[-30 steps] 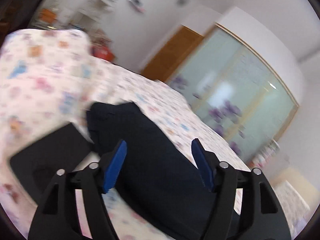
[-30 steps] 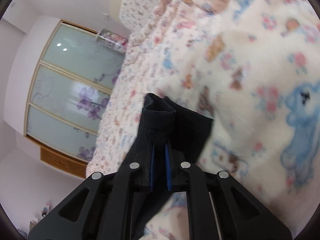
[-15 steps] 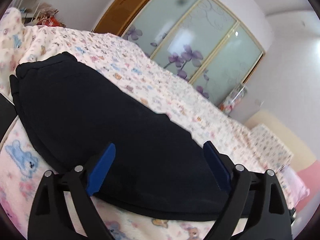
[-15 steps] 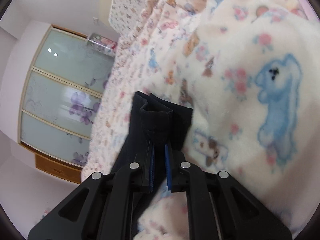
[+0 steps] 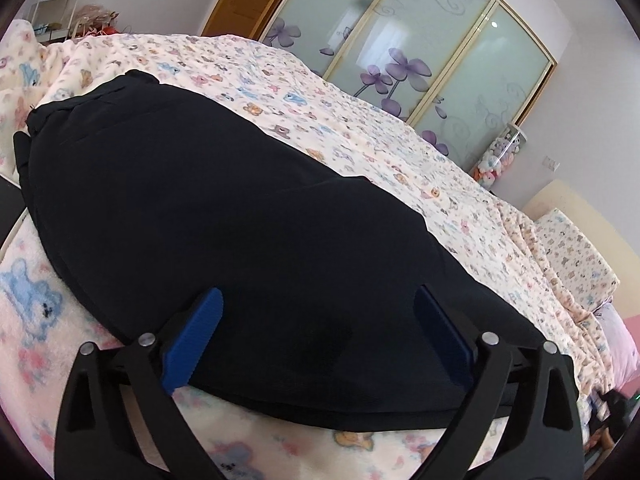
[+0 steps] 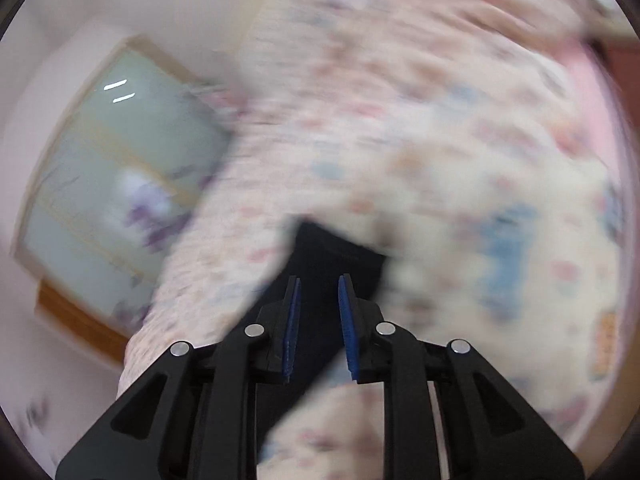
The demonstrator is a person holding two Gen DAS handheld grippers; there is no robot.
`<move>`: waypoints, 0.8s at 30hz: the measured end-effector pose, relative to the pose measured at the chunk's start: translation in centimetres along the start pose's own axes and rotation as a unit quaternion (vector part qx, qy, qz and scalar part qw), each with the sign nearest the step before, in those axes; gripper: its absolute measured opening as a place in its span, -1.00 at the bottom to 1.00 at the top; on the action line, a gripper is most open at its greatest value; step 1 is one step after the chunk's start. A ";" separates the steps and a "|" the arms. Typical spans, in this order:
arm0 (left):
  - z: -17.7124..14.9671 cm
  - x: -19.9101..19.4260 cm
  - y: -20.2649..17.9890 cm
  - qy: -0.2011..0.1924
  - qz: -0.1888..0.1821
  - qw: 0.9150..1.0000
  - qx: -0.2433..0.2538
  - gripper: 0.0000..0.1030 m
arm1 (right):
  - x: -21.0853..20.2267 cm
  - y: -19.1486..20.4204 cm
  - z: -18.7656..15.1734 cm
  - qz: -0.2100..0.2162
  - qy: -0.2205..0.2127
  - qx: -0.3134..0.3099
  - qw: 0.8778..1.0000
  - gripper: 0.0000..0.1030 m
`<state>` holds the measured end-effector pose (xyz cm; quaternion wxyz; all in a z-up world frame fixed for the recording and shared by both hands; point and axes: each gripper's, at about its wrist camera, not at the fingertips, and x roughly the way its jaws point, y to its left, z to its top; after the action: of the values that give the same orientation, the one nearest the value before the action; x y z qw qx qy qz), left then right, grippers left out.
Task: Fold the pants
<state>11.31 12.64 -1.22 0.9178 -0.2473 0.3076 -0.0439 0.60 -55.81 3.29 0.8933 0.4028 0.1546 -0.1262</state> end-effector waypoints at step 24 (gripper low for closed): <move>4.2 -1.4 8.2 -0.086 0.009 0.979 -0.183 0.91 | 9.1 -3.4 1.8 -0.079 0.116 -0.022 0.990 0.30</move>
<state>12.02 21.95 -1.51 0.8806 -0.4108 0.2324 0.0427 8.10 -60.28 -1.28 0.8652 0.3811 0.2914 -0.1457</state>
